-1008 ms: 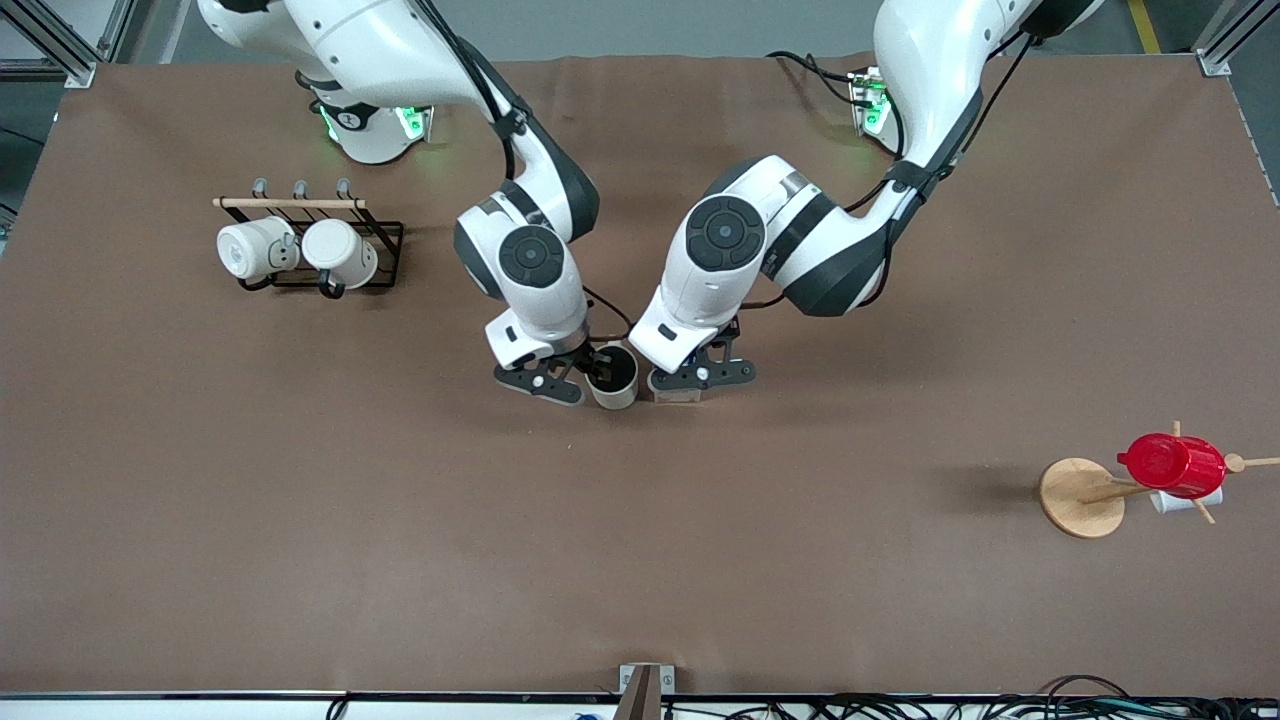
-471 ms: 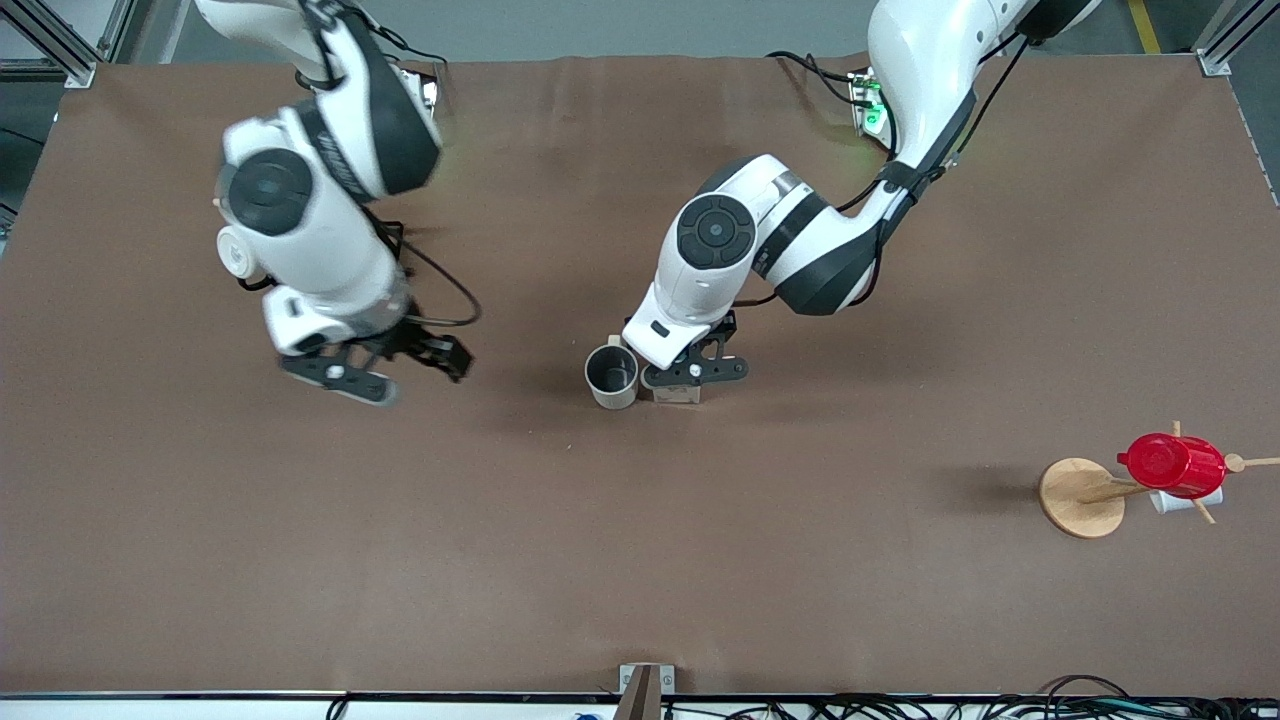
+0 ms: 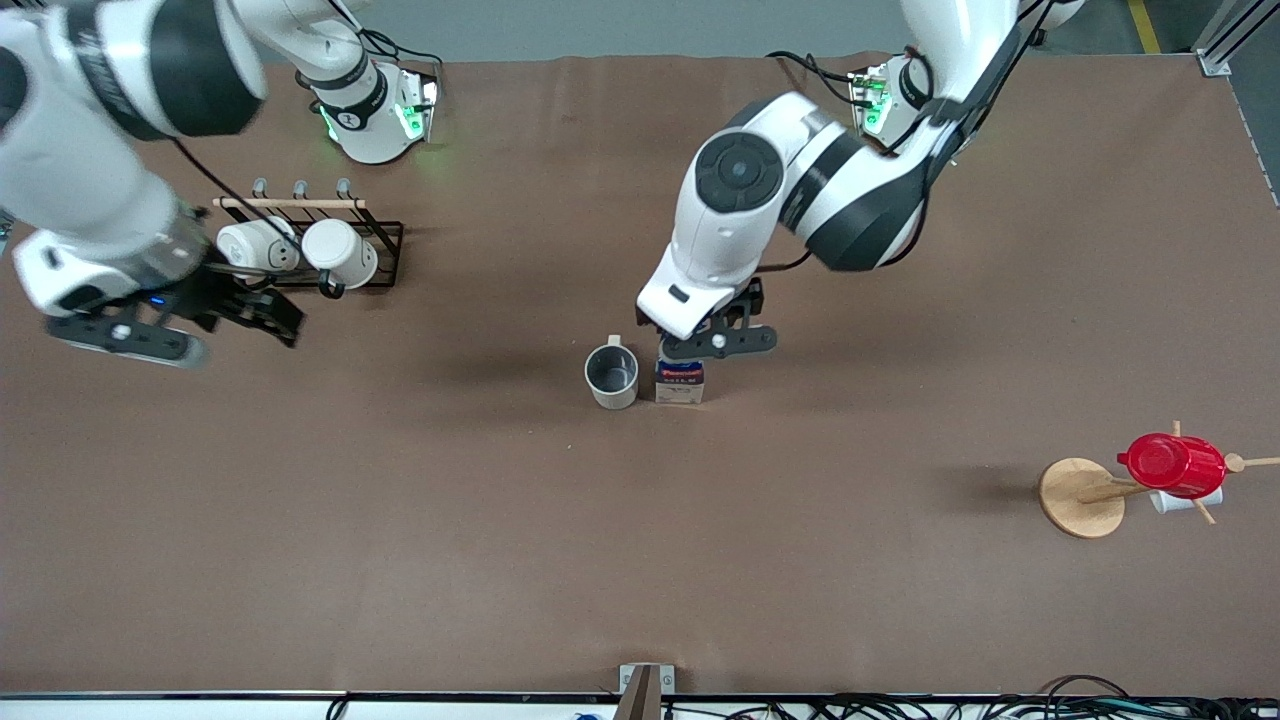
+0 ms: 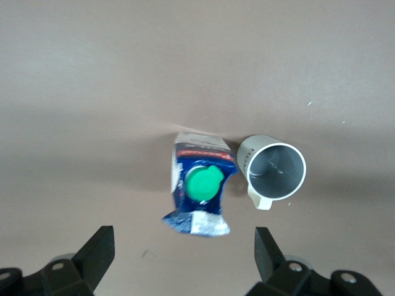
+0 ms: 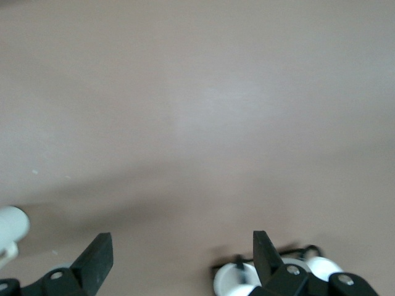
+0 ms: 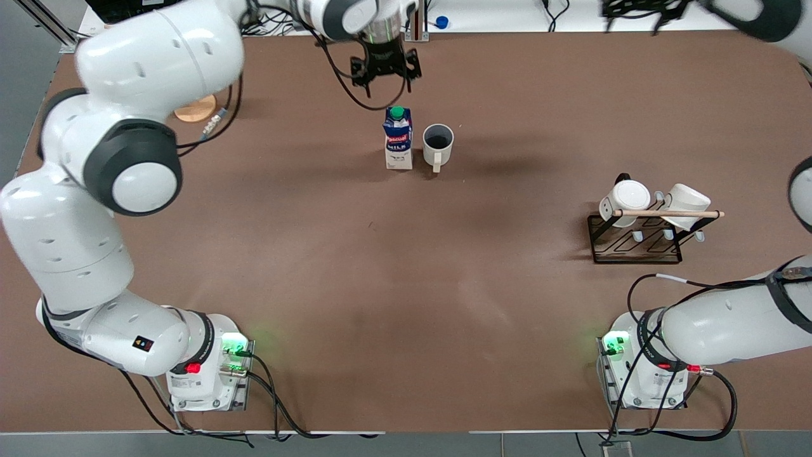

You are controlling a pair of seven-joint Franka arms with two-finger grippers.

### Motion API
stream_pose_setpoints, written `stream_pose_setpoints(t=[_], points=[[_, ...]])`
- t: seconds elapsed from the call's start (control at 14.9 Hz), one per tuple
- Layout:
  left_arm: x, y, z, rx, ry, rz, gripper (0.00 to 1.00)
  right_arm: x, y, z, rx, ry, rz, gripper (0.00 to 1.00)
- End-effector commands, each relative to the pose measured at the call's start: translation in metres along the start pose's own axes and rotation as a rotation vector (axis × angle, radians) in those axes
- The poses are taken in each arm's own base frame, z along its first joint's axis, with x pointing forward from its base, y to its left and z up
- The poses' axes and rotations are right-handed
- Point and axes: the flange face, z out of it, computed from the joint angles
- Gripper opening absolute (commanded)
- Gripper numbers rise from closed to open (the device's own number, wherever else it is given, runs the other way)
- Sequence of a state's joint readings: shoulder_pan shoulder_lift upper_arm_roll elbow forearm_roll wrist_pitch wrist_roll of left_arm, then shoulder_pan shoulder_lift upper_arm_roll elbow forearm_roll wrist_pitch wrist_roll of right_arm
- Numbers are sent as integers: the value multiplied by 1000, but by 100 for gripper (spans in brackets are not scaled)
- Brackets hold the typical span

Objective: Place cup and milk on table

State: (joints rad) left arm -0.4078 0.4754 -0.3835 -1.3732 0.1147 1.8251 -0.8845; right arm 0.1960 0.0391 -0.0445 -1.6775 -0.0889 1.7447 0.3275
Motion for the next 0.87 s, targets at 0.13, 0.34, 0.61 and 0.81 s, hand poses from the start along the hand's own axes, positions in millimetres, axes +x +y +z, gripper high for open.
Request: stream_pose_setpoints(t=[0.13, 0.34, 0.61, 0.81], points=[[30, -104, -109, 32, 95, -120, 100, -28, 72, -32, 0, -71, -90, 100], [48, -198, -172, 68, 129, -24, 100, -34, 86, -55, 10, -76, -70, 100], [51, -288, -205, 123, 66, 41, 100, -23, 95, -101, 42, -14, -48, 100], [45, -336, -217, 117, 43, 118, 100, -18, 90, -97, 40, -22, -75, 100]])
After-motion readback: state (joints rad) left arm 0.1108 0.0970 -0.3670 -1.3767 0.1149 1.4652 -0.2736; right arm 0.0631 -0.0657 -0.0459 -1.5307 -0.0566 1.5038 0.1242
